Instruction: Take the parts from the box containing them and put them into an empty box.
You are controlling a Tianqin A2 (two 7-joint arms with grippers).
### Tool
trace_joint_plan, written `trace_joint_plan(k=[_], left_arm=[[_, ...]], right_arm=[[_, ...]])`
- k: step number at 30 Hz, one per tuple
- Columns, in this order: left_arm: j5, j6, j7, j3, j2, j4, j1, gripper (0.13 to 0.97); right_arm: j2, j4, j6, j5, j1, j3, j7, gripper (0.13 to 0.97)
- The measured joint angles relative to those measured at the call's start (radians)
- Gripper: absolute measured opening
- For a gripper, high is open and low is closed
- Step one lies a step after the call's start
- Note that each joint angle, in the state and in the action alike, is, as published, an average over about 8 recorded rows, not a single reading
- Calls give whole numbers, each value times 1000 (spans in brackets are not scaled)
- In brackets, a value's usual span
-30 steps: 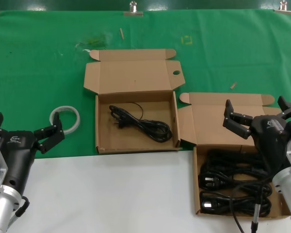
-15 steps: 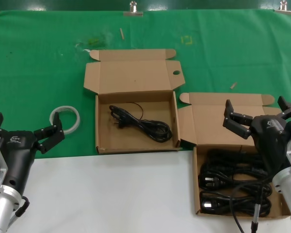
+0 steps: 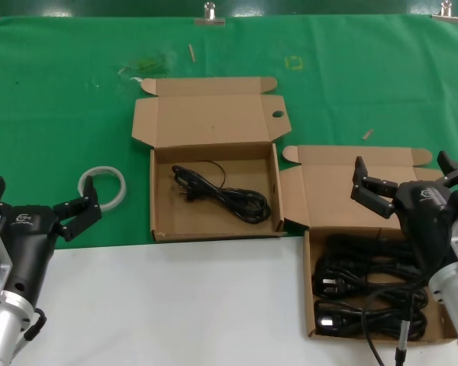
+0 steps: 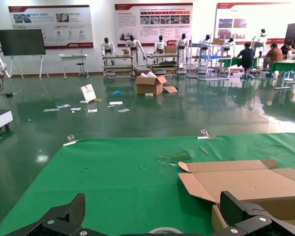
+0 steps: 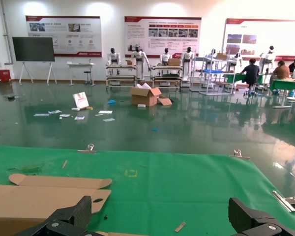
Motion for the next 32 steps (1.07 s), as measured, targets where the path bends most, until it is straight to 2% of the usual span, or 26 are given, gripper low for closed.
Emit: trace_joint_plan(k=[32], left_arm=[[0,0,0,0,0,0,0,965]], right_arm=[[0,0,0,0,0,0,0,966]])
